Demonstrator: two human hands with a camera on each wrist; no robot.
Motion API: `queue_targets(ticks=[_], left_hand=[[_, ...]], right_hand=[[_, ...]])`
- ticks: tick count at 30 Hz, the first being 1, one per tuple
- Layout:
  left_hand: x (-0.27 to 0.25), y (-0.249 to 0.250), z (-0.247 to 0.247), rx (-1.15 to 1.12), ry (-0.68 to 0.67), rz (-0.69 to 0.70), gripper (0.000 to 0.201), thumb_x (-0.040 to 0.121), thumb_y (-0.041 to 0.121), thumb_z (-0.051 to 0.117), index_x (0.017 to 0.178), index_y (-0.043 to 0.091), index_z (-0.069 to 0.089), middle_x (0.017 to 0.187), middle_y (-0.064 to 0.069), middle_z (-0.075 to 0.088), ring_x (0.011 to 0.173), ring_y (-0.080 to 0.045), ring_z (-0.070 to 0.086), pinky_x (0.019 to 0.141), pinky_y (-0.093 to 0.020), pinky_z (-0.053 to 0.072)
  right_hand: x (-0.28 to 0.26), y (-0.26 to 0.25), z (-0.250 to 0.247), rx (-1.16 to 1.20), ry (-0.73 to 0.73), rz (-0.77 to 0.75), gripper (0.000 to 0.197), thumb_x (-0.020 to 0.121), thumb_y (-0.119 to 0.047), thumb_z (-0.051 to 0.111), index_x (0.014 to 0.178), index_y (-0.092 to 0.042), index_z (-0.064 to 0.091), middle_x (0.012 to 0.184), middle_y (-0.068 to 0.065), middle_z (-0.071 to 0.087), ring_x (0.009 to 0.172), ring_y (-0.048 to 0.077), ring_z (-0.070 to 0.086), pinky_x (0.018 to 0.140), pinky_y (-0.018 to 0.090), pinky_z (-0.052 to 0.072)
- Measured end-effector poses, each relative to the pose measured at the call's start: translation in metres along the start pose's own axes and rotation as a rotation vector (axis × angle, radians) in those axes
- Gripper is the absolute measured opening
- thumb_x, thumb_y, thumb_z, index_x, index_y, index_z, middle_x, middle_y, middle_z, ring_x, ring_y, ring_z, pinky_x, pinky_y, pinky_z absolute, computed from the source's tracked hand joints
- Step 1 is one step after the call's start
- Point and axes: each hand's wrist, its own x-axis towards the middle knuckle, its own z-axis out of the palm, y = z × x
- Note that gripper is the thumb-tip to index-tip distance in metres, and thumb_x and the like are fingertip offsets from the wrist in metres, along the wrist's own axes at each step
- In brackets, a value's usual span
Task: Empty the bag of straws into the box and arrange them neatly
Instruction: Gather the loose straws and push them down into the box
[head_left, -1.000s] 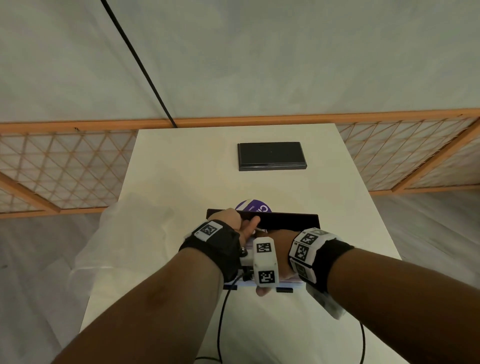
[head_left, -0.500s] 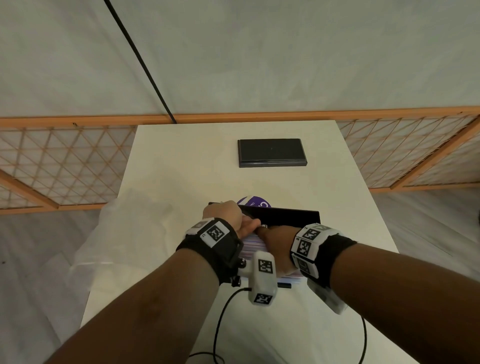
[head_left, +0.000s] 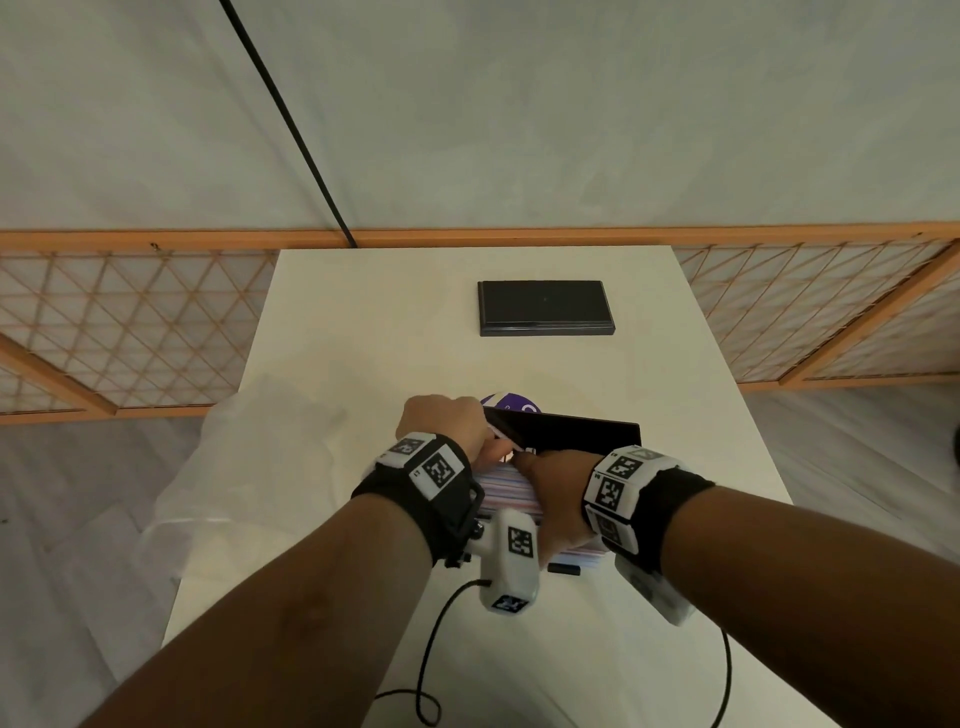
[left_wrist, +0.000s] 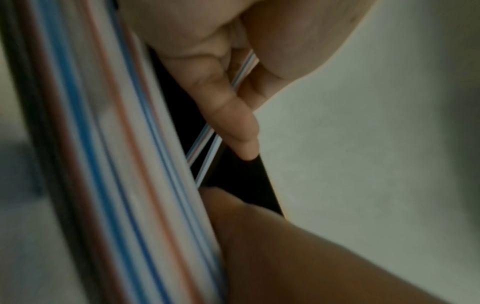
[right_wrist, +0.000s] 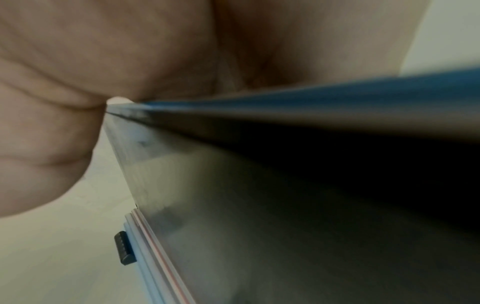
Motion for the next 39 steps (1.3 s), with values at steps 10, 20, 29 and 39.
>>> queue_targets(ticks=[10,20,29,39], left_hand=[[-0.044,0.025,-0.053,0.132,0.025,0.240,0.012,0.086,0.006,0.061,0.077,0.002,0.066,0.055,-0.008,0.071,0.049,-0.029,0.071,0.053,-0.036,0.058],[-0.039,0.018,-0.052,-0.008,-0.132,0.076,0.015,0.091,-0.002,0.060,0.076,0.001,0.062,0.051,-0.013,0.066,0.038,-0.021,0.060,0.037,-0.023,0.043],[-0.024,-0.007,-0.046,0.150,-0.259,-0.041,0.028,0.105,0.029,0.059,0.102,0.002,0.067,0.064,-0.011,0.069,0.040,-0.015,0.055,0.038,-0.023,0.044],[-0.021,0.001,-0.062,0.799,0.094,0.476,0.064,0.104,0.063,0.028,0.132,0.011,0.053,0.126,-0.013,0.057,0.116,-0.034,0.058,0.100,-0.046,0.047]], right_hand=[[-0.010,0.004,-0.008,0.153,0.013,0.100,0.122,0.051,-0.078,0.077,0.142,-0.013,0.029,0.126,0.003,0.060,0.109,0.025,0.060,0.097,0.041,0.051],[-0.016,0.008,-0.015,0.171,0.045,0.072,0.113,0.051,-0.078,0.078,0.141,-0.024,0.034,0.126,0.000,0.061,0.110,0.024,0.060,0.099,0.039,0.049],[-0.014,0.003,-0.011,0.204,0.092,-0.012,0.106,0.051,-0.073,0.082,0.140,-0.032,0.039,0.124,-0.007,0.059,0.108,0.018,0.059,0.099,0.036,0.048],[-0.011,-0.010,-0.006,0.014,0.023,0.164,0.117,0.057,-0.094,0.053,0.146,-0.022,0.032,0.138,0.006,0.038,0.124,0.031,0.045,0.104,0.046,0.043]])
